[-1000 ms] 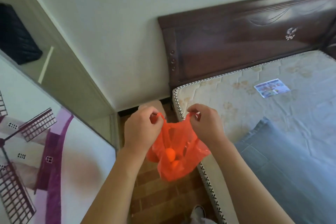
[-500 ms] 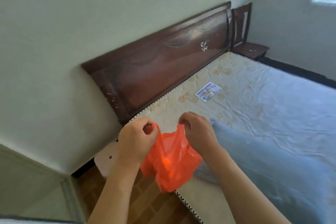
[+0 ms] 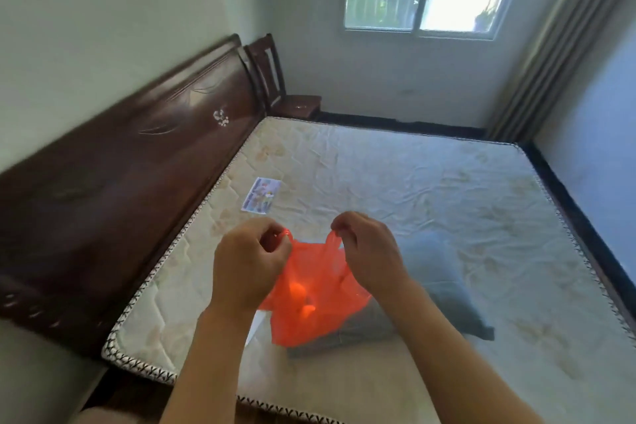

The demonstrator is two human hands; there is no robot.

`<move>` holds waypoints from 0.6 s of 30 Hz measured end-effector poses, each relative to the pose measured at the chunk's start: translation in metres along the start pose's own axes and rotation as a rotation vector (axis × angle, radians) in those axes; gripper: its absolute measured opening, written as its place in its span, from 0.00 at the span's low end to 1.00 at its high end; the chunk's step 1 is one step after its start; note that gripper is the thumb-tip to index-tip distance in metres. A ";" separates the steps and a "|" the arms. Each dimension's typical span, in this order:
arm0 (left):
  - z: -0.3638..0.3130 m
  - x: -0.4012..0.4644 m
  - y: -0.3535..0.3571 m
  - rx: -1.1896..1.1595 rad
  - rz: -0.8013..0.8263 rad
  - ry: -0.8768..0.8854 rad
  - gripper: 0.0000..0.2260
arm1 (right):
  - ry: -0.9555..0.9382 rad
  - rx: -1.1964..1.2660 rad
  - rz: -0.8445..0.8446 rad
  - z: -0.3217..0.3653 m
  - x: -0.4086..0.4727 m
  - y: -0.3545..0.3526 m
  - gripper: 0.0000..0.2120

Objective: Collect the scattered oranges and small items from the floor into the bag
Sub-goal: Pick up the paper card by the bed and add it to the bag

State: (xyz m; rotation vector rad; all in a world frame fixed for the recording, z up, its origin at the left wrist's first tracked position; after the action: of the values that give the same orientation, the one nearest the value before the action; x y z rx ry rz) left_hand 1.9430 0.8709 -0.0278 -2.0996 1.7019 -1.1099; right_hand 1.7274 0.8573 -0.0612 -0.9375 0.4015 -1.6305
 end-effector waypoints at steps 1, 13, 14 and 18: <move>-0.007 0.003 0.008 -0.021 0.027 0.026 0.06 | 0.030 -0.010 -0.034 -0.005 -0.005 -0.010 0.09; -0.111 -0.016 0.114 -0.217 0.322 0.251 0.05 | 0.319 -0.142 -0.306 -0.063 -0.096 -0.126 0.08; -0.122 -0.020 0.123 -0.229 0.341 0.268 0.04 | 0.340 -0.149 -0.323 -0.069 -0.105 -0.138 0.09; -0.171 -0.041 0.160 -0.275 0.421 0.323 0.03 | 0.412 -0.172 -0.396 -0.098 -0.139 -0.189 0.09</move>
State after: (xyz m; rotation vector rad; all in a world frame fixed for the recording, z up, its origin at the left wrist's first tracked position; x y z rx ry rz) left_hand 1.7080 0.9071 -0.0214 -1.6316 2.4282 -1.1772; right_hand 1.5323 1.0194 -0.0408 -0.8395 0.6782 -2.1908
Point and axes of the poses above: each hand's wrist, its own x-axis towards the middle knuckle, its own y-axis out of the palm, z = x × y, the point moved 6 cm from there along x, towards the middle knuckle, and after that the axes turned 3 degrees about -x, right-handed, at the moved point
